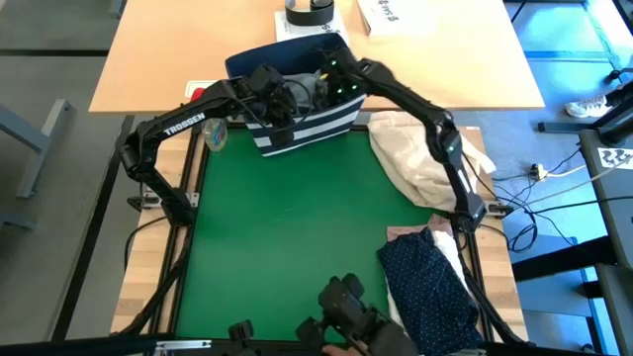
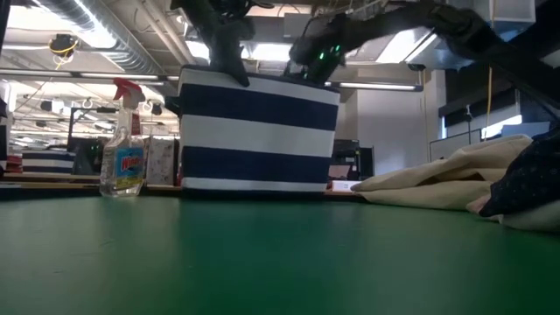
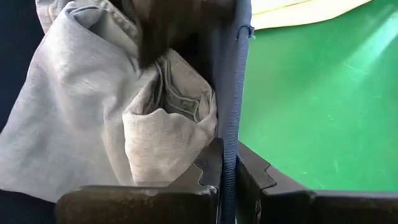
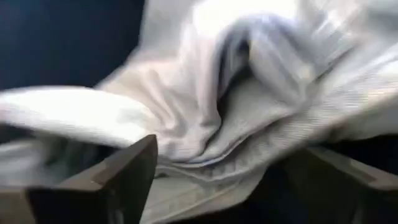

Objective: Fold laundry
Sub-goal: Put the blue jeans into the blue laundry bin, then put the stacked polos into the blue laundry bin

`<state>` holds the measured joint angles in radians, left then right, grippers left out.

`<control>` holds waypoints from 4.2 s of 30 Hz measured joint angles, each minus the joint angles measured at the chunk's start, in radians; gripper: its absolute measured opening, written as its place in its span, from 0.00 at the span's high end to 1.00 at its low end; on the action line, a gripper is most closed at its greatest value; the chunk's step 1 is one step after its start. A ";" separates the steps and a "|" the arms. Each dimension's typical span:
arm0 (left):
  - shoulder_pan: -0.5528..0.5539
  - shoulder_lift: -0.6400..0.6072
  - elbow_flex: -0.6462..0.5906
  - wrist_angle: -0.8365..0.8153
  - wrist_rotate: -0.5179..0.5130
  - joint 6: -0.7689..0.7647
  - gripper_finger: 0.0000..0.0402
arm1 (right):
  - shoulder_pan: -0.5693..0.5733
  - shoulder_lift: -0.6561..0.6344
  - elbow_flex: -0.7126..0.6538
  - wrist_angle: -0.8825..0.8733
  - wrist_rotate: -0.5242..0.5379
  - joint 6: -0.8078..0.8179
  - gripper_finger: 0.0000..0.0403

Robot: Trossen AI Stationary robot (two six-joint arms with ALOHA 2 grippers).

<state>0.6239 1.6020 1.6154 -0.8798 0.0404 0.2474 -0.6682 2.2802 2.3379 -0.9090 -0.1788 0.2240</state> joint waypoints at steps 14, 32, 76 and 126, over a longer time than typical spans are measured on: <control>0.000 0.000 0.000 0.001 -0.005 -0.004 0.96 | 0.021 -0.053 0.020 0.357 0.148 -0.123 0.25; -0.006 0.002 -0.001 0.000 -0.032 -0.018 0.96 | -0.017 0.134 0.016 0.024 0.161 -0.206 0.65; -0.518 0.000 0.204 -0.027 -0.081 -0.348 0.55 | 1.000 -0.799 -0.413 -0.585 0.338 0.172 0.66; -0.855 0.012 -0.061 0.042 -0.373 -0.796 0.56 | 0.926 -0.734 -1.625 0.794 0.235 0.363 0.66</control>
<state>-0.2306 1.6140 1.5547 -0.8376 -0.3328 -0.5488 0.2573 1.5459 0.7124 -0.1150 0.0567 0.5866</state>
